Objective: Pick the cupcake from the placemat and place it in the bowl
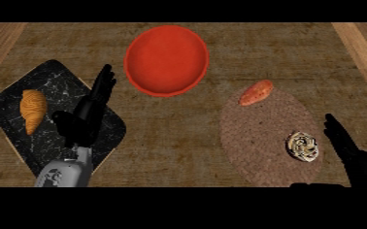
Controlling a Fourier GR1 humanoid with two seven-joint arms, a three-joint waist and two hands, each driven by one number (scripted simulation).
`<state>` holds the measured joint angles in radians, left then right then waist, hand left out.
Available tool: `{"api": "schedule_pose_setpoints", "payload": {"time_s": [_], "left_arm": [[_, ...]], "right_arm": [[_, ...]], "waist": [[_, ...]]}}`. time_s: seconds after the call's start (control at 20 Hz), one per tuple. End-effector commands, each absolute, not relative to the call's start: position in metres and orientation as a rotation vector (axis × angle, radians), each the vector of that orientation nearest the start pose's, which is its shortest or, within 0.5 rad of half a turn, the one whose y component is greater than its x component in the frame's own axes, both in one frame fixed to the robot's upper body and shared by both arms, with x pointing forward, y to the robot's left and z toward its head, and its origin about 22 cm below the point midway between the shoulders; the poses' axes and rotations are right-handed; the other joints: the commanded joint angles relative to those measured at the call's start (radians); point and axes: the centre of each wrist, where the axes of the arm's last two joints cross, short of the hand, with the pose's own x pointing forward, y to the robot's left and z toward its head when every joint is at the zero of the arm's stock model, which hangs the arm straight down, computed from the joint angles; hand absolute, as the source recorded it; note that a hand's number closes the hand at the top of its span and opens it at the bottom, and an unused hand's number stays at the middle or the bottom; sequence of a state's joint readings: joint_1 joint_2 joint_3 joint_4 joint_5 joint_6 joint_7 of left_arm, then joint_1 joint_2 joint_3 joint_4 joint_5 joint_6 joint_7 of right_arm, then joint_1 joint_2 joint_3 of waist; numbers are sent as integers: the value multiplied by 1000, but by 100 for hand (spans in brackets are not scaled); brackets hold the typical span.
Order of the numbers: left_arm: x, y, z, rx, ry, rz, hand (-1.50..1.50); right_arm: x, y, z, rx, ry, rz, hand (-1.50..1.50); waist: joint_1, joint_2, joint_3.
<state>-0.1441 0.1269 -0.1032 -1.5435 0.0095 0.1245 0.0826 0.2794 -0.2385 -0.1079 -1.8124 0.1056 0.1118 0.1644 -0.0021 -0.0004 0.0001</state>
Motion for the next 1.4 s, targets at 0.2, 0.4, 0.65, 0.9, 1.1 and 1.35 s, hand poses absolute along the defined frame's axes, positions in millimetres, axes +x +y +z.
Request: {"api": "schedule_pose_setpoints", "payload": {"time_s": [0.2, 0.4, 0.65, 0.9, 1.1, 1.35], "left_arm": [[255, 209, 34, 88, -1596, -105, 0], [266, 216, 26, 53, -1607, -102, 0], [269, 209, 39, 65, -1604, -104, 0], [274, 216, 30, 64, -1599, -116, 0], [267, 199, 11, 88, -1606, -108, 0], [268, 210, 30, 84, -1611, -118, 0]], "right_arm": [[167, -330, 9, -448, -1250, 263, -150], [187, -325, -9, -530, -1231, 317, -150], [192, -310, -31, -461, -1200, 324, -150], [194, -319, -29, -434, -1284, 540, 150], [188, -294, -26, -458, -1299, 619, 150], [207, -286, -46, -422, -1321, 549, 150]], "waist": [[3, -1, 0], [2, 0, 0], [2, 0, 0], [1, 0, 0], [-2, 0, 0], [4, 0, 0]]}}
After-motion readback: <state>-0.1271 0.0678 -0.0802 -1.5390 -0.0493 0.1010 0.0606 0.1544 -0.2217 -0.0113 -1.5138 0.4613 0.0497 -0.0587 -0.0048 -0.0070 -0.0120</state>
